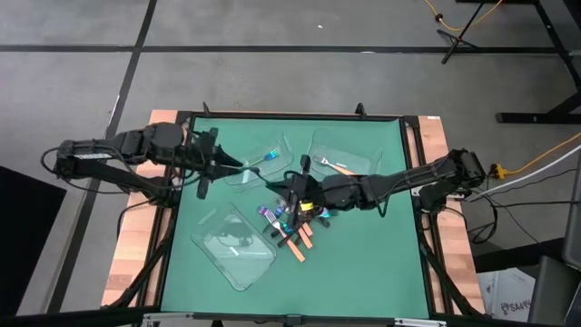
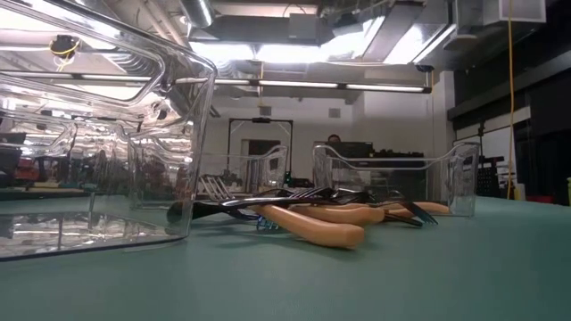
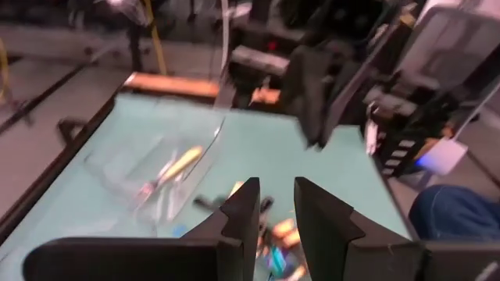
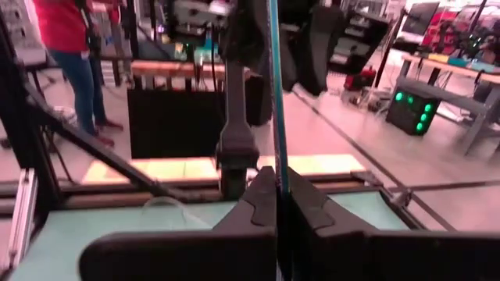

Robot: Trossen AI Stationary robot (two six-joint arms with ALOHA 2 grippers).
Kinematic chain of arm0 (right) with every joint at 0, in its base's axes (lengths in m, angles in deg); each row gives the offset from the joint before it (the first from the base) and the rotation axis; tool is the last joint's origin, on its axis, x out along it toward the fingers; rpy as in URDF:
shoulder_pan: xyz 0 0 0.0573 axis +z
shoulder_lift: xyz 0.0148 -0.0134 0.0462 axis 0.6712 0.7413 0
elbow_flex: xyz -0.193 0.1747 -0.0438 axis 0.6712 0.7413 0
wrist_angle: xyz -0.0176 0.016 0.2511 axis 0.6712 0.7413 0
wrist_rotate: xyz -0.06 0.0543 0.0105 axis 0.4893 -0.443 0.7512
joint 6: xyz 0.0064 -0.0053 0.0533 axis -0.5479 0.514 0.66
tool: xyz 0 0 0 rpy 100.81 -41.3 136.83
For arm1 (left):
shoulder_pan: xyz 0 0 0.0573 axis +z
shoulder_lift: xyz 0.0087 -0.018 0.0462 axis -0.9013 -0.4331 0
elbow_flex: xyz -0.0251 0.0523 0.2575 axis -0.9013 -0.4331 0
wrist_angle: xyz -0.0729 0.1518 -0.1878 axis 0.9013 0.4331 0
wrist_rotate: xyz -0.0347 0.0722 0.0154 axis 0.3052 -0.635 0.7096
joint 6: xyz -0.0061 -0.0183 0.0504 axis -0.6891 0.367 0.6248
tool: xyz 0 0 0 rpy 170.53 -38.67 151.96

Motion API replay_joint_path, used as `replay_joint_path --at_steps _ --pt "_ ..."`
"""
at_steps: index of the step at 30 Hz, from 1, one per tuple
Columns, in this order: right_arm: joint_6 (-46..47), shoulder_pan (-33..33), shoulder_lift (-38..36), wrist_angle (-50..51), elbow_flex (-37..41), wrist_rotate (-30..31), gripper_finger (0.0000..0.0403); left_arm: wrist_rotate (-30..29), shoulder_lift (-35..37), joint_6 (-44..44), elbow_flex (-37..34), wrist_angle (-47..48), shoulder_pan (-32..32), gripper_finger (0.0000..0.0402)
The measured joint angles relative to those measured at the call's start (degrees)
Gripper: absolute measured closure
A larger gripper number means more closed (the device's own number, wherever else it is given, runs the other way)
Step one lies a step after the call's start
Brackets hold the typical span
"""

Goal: Sort silverware by color (type)
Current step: Put the blue fork into the top left transparent bin

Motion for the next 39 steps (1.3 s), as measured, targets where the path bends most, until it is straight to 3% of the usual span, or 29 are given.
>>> replay_joint_path --at_steps 18,26,39 --pt "-3.2 -0.3 0.0 -7.5 0.0 -0.5 0.0402 0.2 -11.0 3.0 0.0 -24.9 -5.8 0.0327" --pt "-3.2 -0.3 0.0 -7.5 0.0 -0.5 0.0402 0.3 -13.6 3.0 0.0 -29.6 -6.2 0.0327" --pt "-3.2 -0.3 0.0 -7.5 0.0 -0.5 0.0402 0.2 -14.2 2.5 0.0 -29.1 -6.2 0.0327"
